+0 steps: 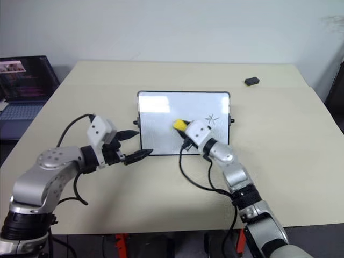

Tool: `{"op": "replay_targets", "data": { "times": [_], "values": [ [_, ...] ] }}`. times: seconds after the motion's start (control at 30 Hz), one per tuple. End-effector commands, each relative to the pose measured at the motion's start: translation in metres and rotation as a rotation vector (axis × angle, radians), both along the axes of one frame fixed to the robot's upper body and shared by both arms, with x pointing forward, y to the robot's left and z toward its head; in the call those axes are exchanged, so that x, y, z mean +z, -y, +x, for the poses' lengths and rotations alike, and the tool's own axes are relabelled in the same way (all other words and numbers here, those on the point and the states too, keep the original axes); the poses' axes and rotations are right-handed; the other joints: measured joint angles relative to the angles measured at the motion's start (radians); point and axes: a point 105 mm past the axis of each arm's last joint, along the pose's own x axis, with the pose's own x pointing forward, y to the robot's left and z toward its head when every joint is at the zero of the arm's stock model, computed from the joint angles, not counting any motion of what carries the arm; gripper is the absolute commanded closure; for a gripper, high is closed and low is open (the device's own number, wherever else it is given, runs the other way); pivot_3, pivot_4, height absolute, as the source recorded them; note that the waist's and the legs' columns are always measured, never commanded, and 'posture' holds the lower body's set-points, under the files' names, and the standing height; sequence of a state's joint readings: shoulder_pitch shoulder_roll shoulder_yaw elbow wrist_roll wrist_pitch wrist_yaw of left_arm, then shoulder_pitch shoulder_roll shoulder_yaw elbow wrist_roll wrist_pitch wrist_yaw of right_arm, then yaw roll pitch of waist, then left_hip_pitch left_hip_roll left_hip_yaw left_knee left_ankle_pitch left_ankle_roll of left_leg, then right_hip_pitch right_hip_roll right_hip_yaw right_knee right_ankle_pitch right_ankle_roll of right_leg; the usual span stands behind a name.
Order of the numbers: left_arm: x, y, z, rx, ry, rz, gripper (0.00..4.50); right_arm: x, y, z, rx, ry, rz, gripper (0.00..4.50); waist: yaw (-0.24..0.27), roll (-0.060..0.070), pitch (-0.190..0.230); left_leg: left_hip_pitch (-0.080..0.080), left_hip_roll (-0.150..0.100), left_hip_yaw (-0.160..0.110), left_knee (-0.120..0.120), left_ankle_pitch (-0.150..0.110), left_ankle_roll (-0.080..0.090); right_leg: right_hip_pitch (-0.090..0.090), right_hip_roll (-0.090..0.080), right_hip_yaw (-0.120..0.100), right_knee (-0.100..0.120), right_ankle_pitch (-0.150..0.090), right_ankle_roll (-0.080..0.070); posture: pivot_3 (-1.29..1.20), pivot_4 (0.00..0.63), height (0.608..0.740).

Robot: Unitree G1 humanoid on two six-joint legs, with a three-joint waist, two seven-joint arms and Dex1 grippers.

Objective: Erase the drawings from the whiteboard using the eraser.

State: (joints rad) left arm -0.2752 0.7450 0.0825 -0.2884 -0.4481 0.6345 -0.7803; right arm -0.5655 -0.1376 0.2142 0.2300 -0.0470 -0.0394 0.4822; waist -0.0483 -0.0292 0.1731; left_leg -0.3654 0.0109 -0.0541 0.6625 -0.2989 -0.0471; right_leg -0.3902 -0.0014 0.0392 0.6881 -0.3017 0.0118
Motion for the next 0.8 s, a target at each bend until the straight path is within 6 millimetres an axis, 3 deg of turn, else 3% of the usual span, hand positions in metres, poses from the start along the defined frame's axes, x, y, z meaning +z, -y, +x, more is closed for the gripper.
{"op": "replay_targets", "data": {
  "times": [0.03,0.23,0.4,0.67,0.8],
  "values": [
    [0.013,0.006,-0.004,-0.018,0.06,-0.019,0.0,0.03,0.02,-0.013,0.005,-0.069,0.166,3.41,0.003,0.0,0.0,0.0,0.0,0.0,-0.001,0.0,0.0,0.0,0.0,0.0,-0.001,0.0,0.0,0.0,0.15,0.74],
    [0.012,0.019,-0.015,-0.087,0.063,-0.044,0.0,0.016,0.056,-0.052,0.005,-0.17,0.109,3.41,0.019,0.001,0.0,-0.004,0.0,-0.001,-0.001,-0.003,0.001,0.0,-0.001,-0.001,-0.008,0.0,0.001,0.0,0.15,0.74],
    [0.016,0.024,-0.017,-0.12,0.087,-0.061,0.0,-0.001,0.071,-0.072,-0.032,-0.198,0.052,3.42,0.019,0.001,0.001,-0.004,0.0,-0.001,-0.001,-0.003,0.001,0.0,-0.001,-0.001,-0.007,-0.001,0.002,0.0,0.15,0.74],
    [0.015,0.032,-0.012,-0.131,0.094,-0.069,0.0,-0.022,0.1,-0.081,-0.152,-0.232,-0.008,3.42,0.018,0.001,0.001,-0.002,-0.001,0.0,-0.001,-0.003,0.001,0.002,-0.001,0.0,-0.007,-0.001,0.002,0.0,0.15,0.74],
    [0.018,0.042,-0.007,-0.163,0.117,-0.076,0.0,-0.018,0.106,-0.076,-0.209,-0.162,-0.034,3.42,0.019,0.001,0.001,-0.002,-0.001,0.0,0.0,-0.003,0.001,0.002,-0.001,-0.001,-0.007,-0.001,0.002,0.0,0.15,0.74]
  ]
}}
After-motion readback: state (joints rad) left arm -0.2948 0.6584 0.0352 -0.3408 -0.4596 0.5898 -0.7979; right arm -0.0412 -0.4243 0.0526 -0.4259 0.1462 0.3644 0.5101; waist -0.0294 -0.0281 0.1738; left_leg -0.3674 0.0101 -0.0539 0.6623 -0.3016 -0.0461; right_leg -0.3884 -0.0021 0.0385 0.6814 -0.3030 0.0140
